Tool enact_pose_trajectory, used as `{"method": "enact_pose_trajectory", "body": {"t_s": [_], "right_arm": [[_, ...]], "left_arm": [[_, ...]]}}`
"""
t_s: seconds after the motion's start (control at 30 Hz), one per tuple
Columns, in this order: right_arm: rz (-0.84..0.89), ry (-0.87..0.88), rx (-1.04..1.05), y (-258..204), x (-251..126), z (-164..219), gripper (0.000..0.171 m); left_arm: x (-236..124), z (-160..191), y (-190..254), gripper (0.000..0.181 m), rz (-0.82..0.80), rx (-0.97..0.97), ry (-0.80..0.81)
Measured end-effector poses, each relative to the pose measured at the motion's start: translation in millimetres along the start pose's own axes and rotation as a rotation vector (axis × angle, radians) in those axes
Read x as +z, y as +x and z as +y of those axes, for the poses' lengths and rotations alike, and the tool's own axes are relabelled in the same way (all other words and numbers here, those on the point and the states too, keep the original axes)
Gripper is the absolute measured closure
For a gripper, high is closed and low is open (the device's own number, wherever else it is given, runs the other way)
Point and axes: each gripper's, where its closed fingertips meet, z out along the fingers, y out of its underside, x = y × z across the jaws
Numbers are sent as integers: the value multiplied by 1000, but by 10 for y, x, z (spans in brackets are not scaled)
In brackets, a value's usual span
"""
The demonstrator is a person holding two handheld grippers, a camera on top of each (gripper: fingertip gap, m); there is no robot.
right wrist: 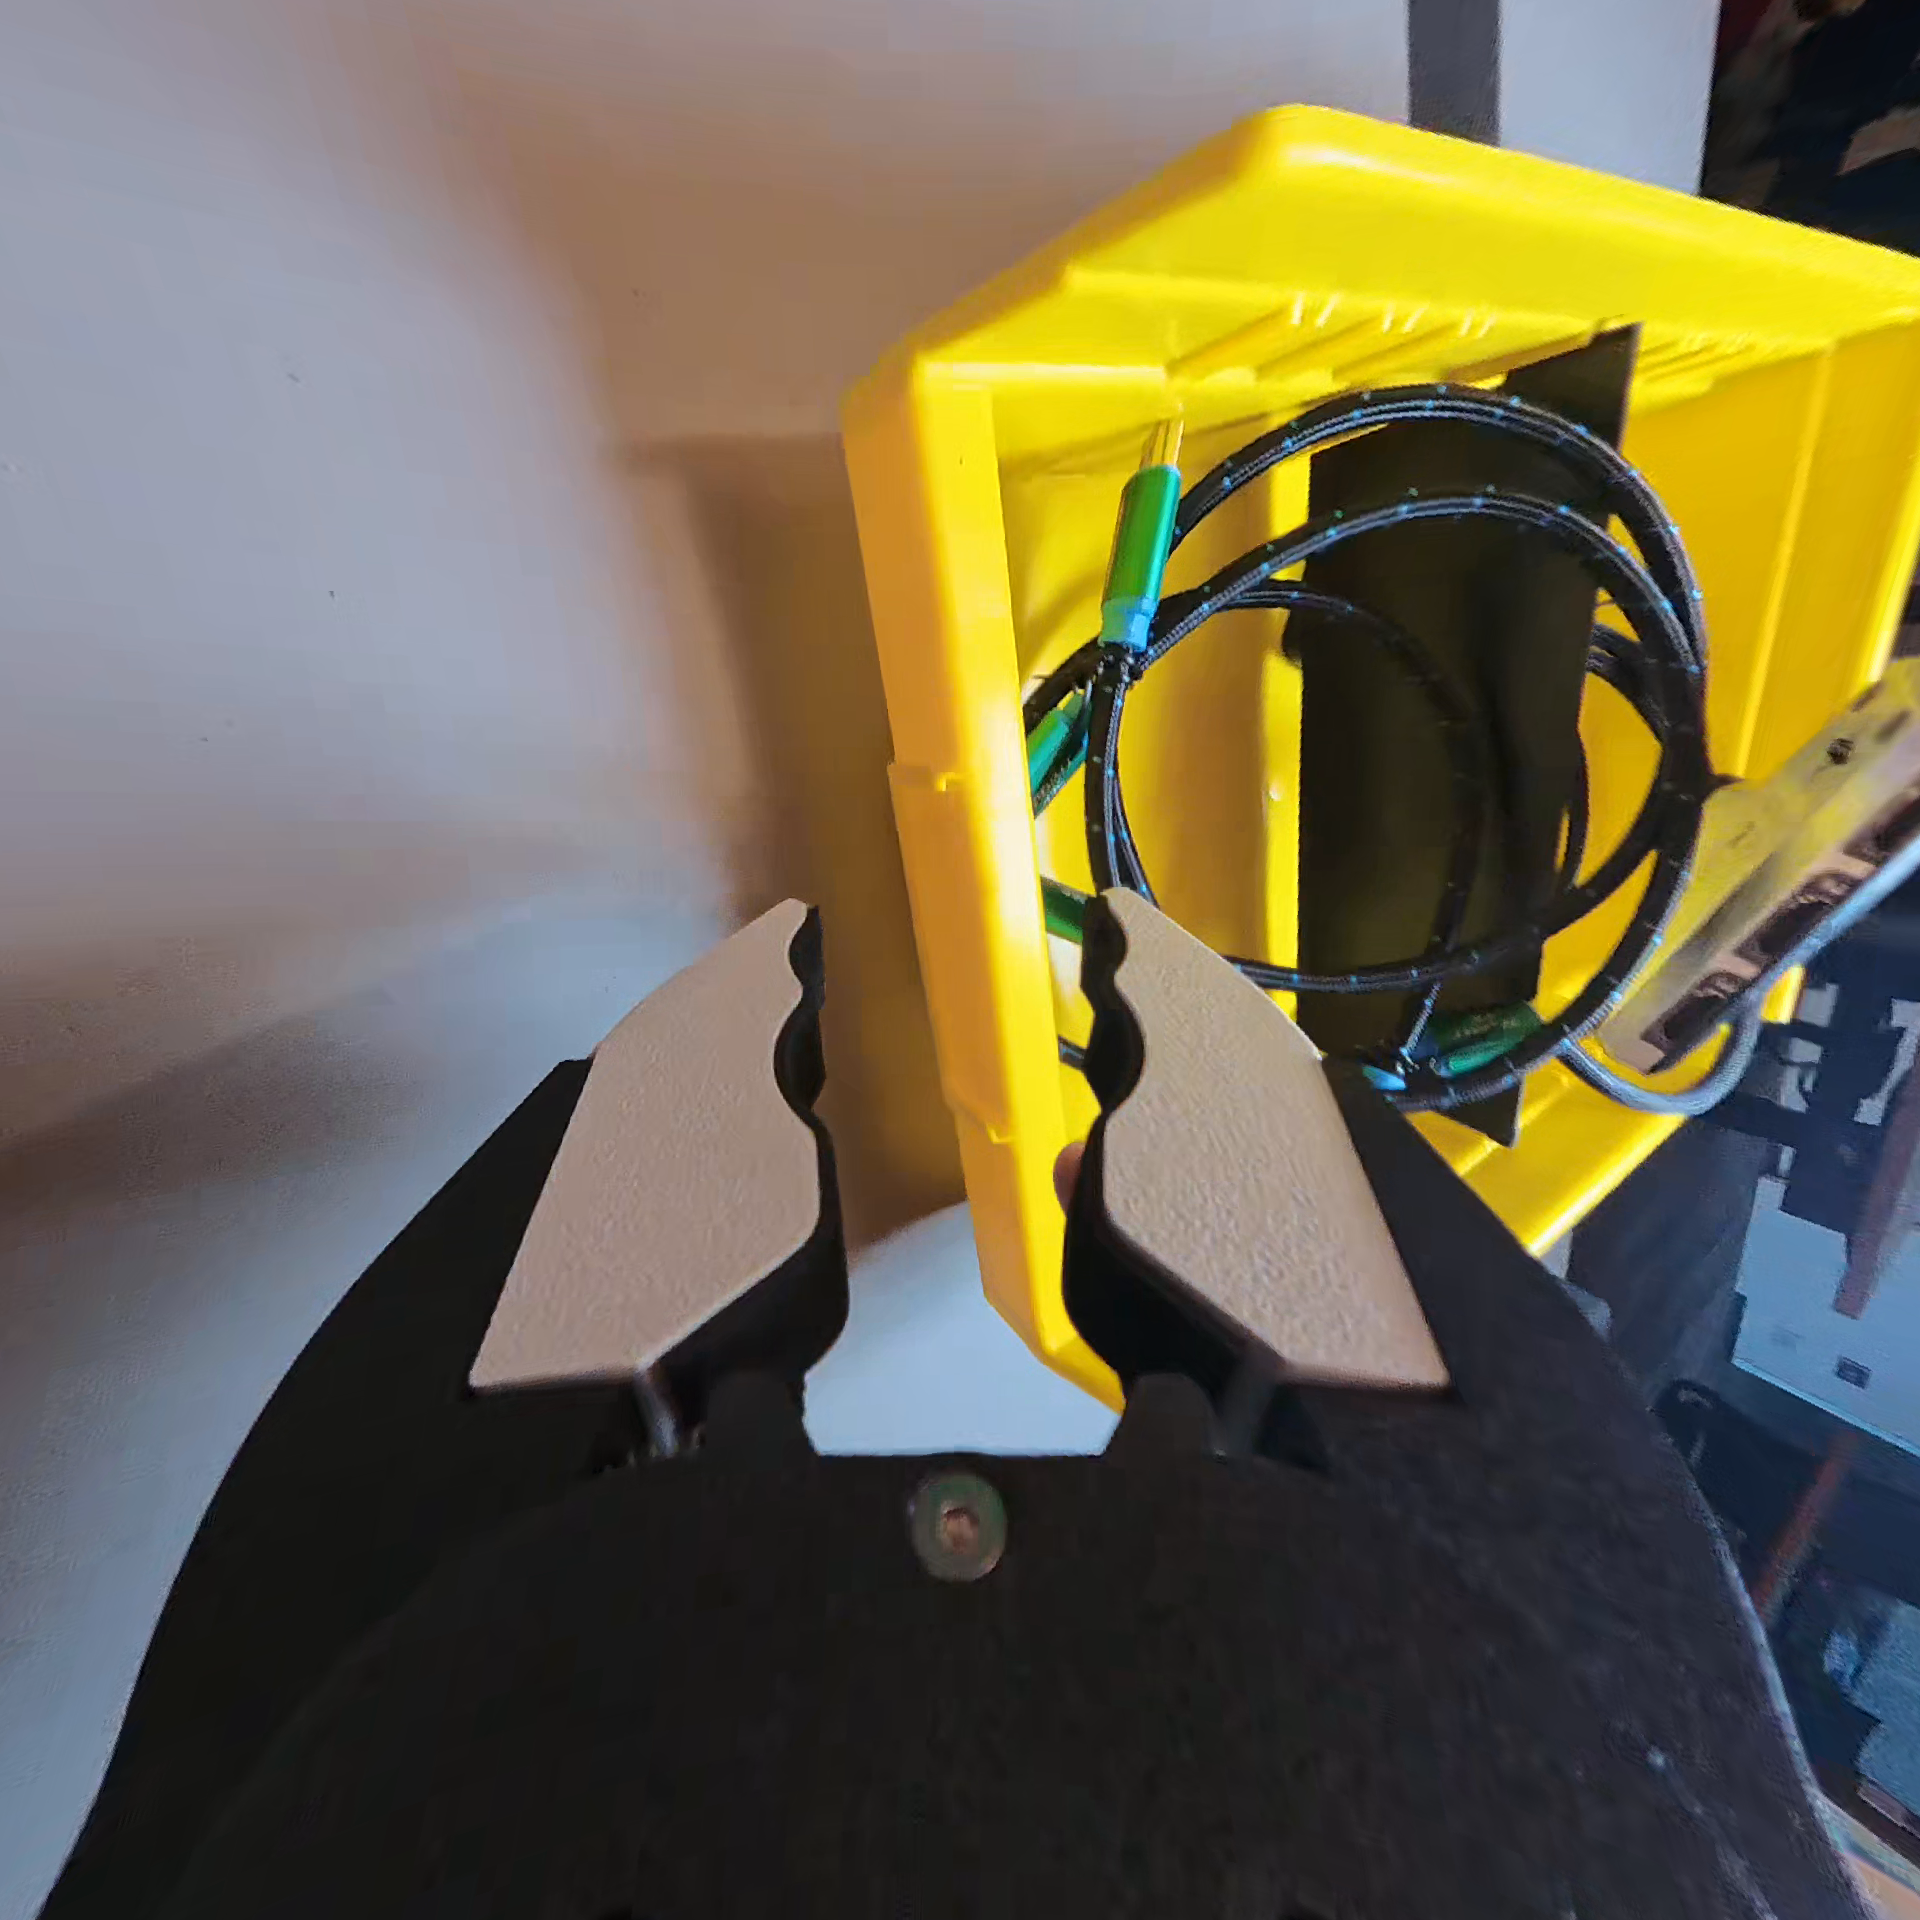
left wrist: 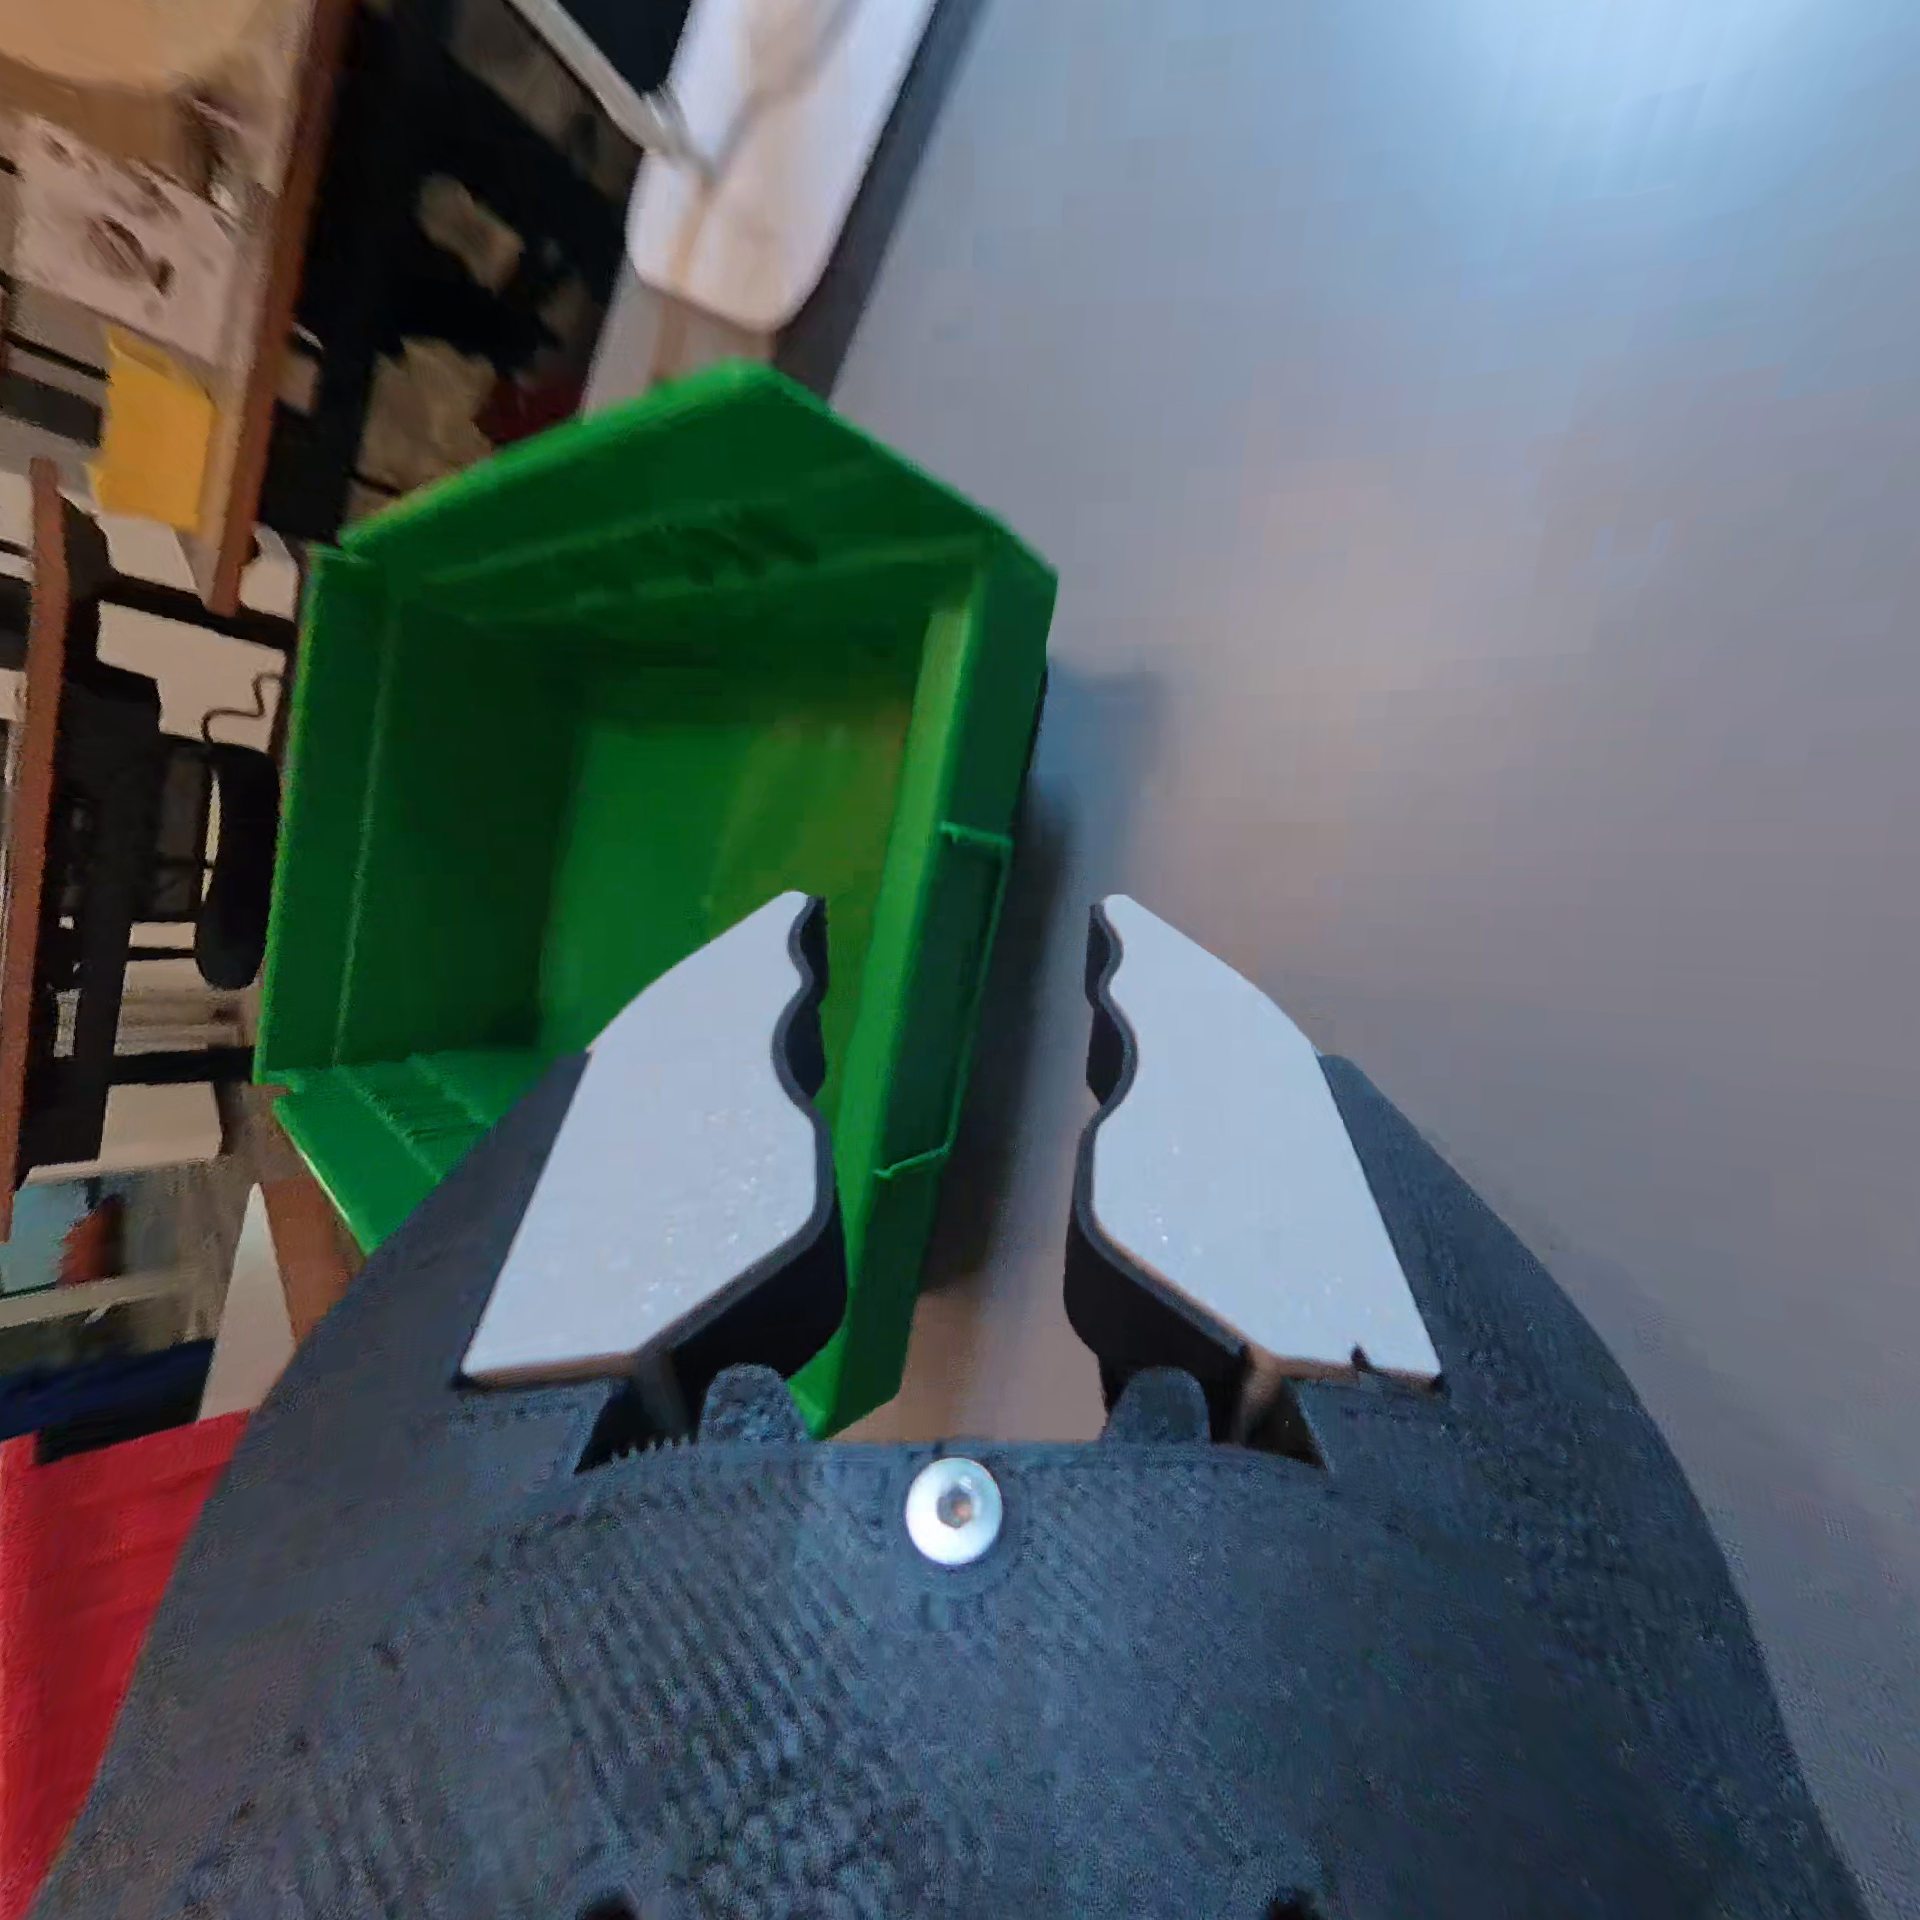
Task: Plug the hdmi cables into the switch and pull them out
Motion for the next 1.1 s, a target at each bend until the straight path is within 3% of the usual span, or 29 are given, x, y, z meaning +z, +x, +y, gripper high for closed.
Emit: {"method": "enact_pose_trajectory", "body": {"t_s": [0.13, 0.2, 0.23, 0.43, 0.83, 0.97, 1.03, 1.1], "right_arm": [[-61, -68, -56, 29, 229, -43, 131], [-104, -76, -91, 1, 318, -107, 143], [-104, -76, -119, 1, 340, -148, 143], [-27, -29, -257, -164, 287, -431, 141], [65, 158, -406, -1247, -288, -1187, 140], [16, 463, -186, -1558, -889, -1594, 139], [-37, 637, 38, -1525, -1288, -1620, 138], [33, 721, 279, -1258, -1521, -1361, 137]], "left_arm": [[324, 362, 42, 126, 85, 115, -208], [400, 369, -80, 149, 10, 204, -222], [411, 343, -72, 150, 14, 236, -215], [342, -58, 286, 149, 74, 251, -39], [-131, -939, 1373, 149, 190, 457, 229], [-355, -1130, 1518, 145, 158, 457, 355], [-580, -1240, 1548, 145, 175, 333, 442], [-860, -1394, 1666, 145, 274, 107, 544]]}}
